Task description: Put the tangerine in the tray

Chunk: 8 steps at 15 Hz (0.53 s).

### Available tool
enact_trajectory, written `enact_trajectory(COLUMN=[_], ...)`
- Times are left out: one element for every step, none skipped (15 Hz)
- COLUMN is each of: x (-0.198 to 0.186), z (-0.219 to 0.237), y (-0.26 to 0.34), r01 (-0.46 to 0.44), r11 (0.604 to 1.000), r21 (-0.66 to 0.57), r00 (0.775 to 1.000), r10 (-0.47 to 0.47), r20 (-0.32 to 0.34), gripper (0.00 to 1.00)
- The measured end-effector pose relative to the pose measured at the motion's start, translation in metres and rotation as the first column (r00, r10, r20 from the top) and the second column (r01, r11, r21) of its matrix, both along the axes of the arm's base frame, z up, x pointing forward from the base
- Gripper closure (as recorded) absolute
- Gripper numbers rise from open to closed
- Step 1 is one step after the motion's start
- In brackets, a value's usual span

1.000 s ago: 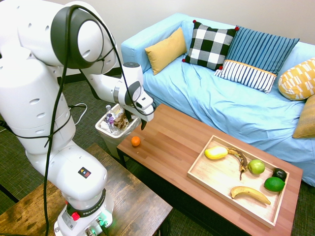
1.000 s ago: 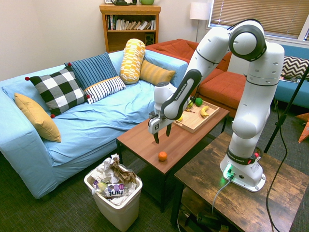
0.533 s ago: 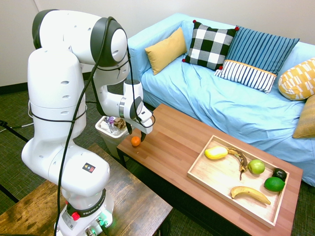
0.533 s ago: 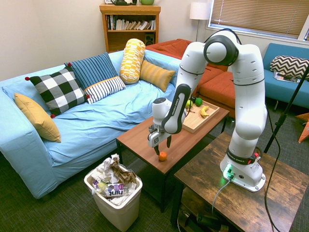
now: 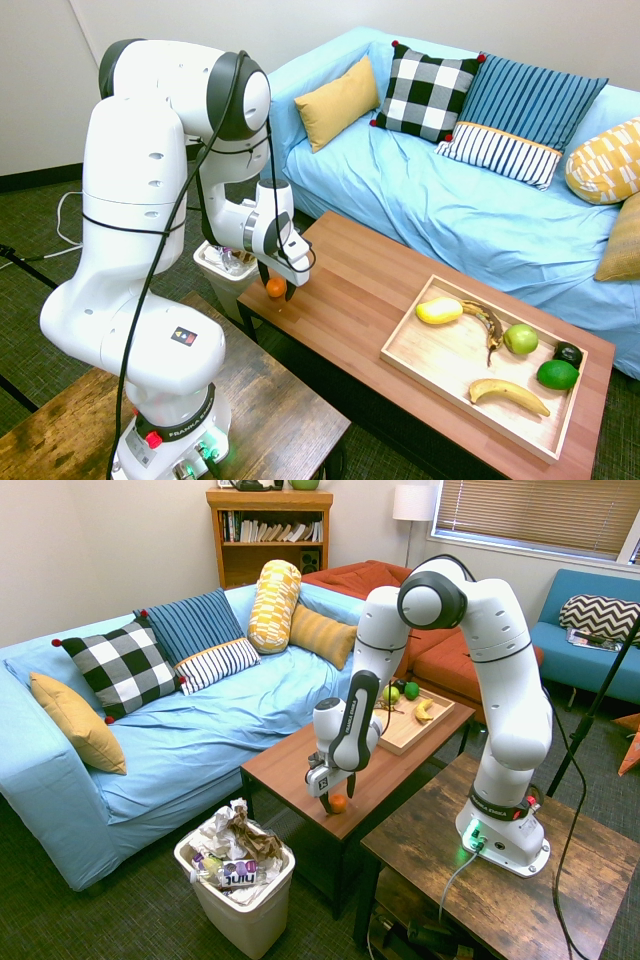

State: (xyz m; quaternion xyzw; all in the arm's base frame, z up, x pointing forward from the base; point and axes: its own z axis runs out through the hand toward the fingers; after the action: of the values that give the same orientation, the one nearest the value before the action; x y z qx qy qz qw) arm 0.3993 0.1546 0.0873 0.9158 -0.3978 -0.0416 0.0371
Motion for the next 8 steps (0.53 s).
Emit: enact_trajectory(x=[0.0004,0.0008,0.0012,0.0016,0.0015,0.0012,0.0007,0.0003], z=[0.0,0.0002,0.0005,0.0007,0.0008,0.0008,0.0009,0.0011], y=[-0.0007,-0.0009,-0.0009,-0.0009,-0.0004,0.0009,0.0024,0.0038], r01=[0.001,0.001,0.003,0.003,0.002,0.002,0.002,0.0], r11=[1.0,1.0,1.0,1.0,1.0,1.0,1.0,1.0], r21=[0.002,0.004,0.007,0.009,0.01,0.011,0.013,0.016], r00=[1.0,1.0,1.0,1.0,1.0,1.0,1.0,1.0], r10=[-0.001,-0.001,-0.003,-0.003,-0.002,-0.002,-0.002,0.0], r20=[-0.001,0.0,0.003,0.004,0.005,0.005,0.005,0.004], gripper=[1.0,1.0,1.0,1.0,1.0,1.0,1.0,1.0])
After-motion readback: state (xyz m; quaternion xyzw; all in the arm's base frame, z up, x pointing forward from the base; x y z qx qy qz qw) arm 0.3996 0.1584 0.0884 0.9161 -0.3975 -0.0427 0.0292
